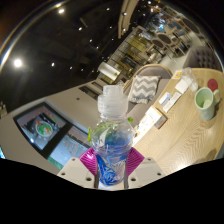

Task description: Pour water

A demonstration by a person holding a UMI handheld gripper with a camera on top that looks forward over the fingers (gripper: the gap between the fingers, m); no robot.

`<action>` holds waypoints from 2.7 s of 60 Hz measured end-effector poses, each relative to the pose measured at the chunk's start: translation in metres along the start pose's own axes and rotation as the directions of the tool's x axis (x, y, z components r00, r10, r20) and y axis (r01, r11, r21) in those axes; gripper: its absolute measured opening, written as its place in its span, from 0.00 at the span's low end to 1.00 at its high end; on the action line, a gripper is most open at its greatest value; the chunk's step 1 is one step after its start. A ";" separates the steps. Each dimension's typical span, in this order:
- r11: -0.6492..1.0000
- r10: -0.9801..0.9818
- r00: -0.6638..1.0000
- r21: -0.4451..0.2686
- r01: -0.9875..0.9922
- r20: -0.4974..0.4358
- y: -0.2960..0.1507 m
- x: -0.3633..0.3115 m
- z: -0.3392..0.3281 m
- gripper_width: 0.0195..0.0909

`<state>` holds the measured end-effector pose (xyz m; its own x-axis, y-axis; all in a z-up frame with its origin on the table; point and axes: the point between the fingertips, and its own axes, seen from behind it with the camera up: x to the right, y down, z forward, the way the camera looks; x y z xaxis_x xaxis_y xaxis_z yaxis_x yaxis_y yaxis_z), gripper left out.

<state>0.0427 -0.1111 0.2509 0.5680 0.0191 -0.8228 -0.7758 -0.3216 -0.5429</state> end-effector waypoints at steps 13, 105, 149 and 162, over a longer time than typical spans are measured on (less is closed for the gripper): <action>0.831 0.549 0.819 -0.008 -0.556 0.167 -0.084 0.044 0.015 0.18; 0.613 -0.758 0.504 -0.187 0.768 -0.414 -0.317 0.328 -0.052 0.19; 0.709 -0.694 0.551 -0.308 0.634 -0.463 -0.278 0.410 -0.062 0.94; 0.687 -0.725 0.519 -0.417 0.596 -0.453 -0.273 0.374 -0.126 0.92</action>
<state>0.5018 -0.1353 0.1123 0.9816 -0.1859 0.0426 -0.0800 -0.6039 -0.7930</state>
